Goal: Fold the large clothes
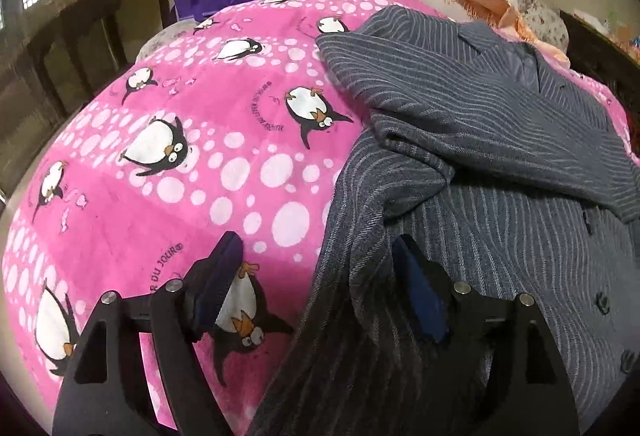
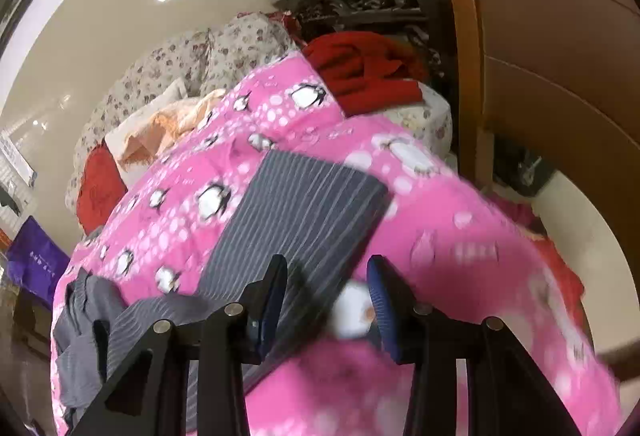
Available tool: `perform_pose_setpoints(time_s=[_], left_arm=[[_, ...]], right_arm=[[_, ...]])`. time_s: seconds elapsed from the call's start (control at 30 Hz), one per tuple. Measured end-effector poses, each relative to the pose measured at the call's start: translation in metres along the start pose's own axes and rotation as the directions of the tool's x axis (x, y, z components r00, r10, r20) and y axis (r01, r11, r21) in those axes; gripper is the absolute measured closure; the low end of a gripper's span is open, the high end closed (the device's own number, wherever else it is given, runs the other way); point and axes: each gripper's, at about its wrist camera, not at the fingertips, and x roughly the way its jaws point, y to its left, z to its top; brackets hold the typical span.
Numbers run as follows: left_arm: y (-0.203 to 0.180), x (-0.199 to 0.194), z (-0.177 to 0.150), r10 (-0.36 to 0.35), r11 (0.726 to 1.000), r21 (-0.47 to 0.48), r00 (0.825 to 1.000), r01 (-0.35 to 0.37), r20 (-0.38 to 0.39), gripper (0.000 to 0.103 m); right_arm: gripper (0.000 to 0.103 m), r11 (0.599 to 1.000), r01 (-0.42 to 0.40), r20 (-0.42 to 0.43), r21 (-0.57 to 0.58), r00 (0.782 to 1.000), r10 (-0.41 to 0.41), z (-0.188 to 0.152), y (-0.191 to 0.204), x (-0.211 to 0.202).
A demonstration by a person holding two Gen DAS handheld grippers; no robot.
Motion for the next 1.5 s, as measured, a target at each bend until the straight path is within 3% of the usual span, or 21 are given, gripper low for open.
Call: perform_pose_setpoints(time_s=[0.1,0.2,0.23,0.27,0.43,0.67,0.73,0.87,1.0,1.07,1.17,1.27,1.33,1.37,1.4,1.43,1.47,1.5], left_arm=[[-0.002,-0.001,-0.001,0.008,1.000,0.003,1.000,-0.008,0.002,0.024],[-0.002,-0.003,-0.004,0.011,1.000,0.002,1.000,-0.011,0.004,0.024],[-0.002,-0.004,-0.004,0.010,1.000,0.001,1.000,-0.010,0.004,0.024],[-0.001,-0.005,-0.005,0.009,1.000,0.001,1.000,-0.009,0.005,0.024],[0.000,-0.004,-0.005,0.005,1.000,-0.003,1.000,-0.005,0.006,0.024],[0.004,-0.006,-0.007,-0.014,1.000,-0.018,1.000,0.014,0.012,0.024],[0.005,-0.007,-0.007,-0.021,0.999,-0.023,1.000,0.022,0.015,0.024],[0.008,-0.009,-0.008,-0.040,0.998,-0.037,0.999,0.041,0.021,0.024],[0.011,-0.010,-0.010,-0.058,0.997,-0.051,0.998,0.060,0.028,0.024],[0.012,-0.011,-0.010,-0.064,0.996,-0.055,0.997,0.066,0.031,0.024],[0.012,-0.011,-0.010,-0.063,0.996,-0.054,0.998,0.065,0.030,0.024],[0.011,-0.011,-0.010,-0.058,0.997,-0.049,0.998,0.059,0.029,0.024],[0.011,-0.011,-0.011,-0.056,0.997,-0.048,0.998,0.058,0.029,0.024],[0.011,-0.011,-0.010,-0.054,0.997,-0.046,0.998,0.056,0.029,0.024],[0.010,-0.010,-0.010,-0.051,0.998,-0.043,0.998,0.052,0.027,0.024],[0.009,-0.010,-0.009,-0.043,0.998,-0.040,0.999,0.043,0.022,0.024],[0.008,-0.011,-0.007,-0.030,0.999,-0.036,0.999,0.031,0.016,0.024],[0.005,-0.013,-0.003,-0.011,0.999,-0.035,1.000,0.011,0.006,0.024]], right_arm=[[0.063,1.000,-0.023,0.019,-0.016,1.000,0.023,0.009,-0.002,0.011],[0.081,1.000,-0.029,0.038,0.005,0.999,0.028,0.016,-0.009,0.016],[0.094,0.999,-0.036,0.043,0.015,0.998,0.036,0.017,-0.011,0.015],[0.098,0.999,-0.041,0.046,0.016,0.998,0.041,0.018,-0.012,0.012],[0.099,0.997,-0.040,0.122,-0.070,0.991,0.048,0.020,0.006,-0.044],[0.099,0.996,0.019,0.226,-0.081,0.974,0.000,0.021,0.015,-0.132],[0.099,0.994,-0.017,0.232,-0.111,0.972,0.042,0.016,0.040,-0.140],[0.099,0.965,-0.167,0.166,-0.201,0.965,0.202,-0.001,0.135,-0.122],[0.099,0.880,-0.349,0.019,-0.321,0.927,0.375,-0.047,0.265,-0.079],[0.099,0.833,-0.411,-0.064,-0.370,0.906,0.418,-0.081,0.324,-0.053],[0.099,0.769,-0.412,-0.193,-0.488,0.911,0.365,-0.145,0.389,-0.006],[0.099,0.735,-0.349,-0.311,-0.581,0.930,0.196,-0.215,0.408,0.045],[0.094,0.725,-0.322,-0.361,-0.609,0.926,0.108,-0.244,0.399,0.059],[0.083,0.720,-0.323,-0.348,-0.614,0.930,0.121,-0.250,0.391,0.052],[0.071,0.717,-0.315,-0.320,-0.622,0.938,0.134,-0.253,0.382,0.039],[0.042,0.719,-0.287,-0.292,-0.633,0.949,0.121,-0.255,0.370,0.025],[0.022,0.722,-0.254,-0.265,-0.644,0.959,0.100,-0.258,0.362,0.015],[0.021,0.717,-0.212,-0.230,-0.664,0.970,0.074,-0.264,0.352,0.002]])
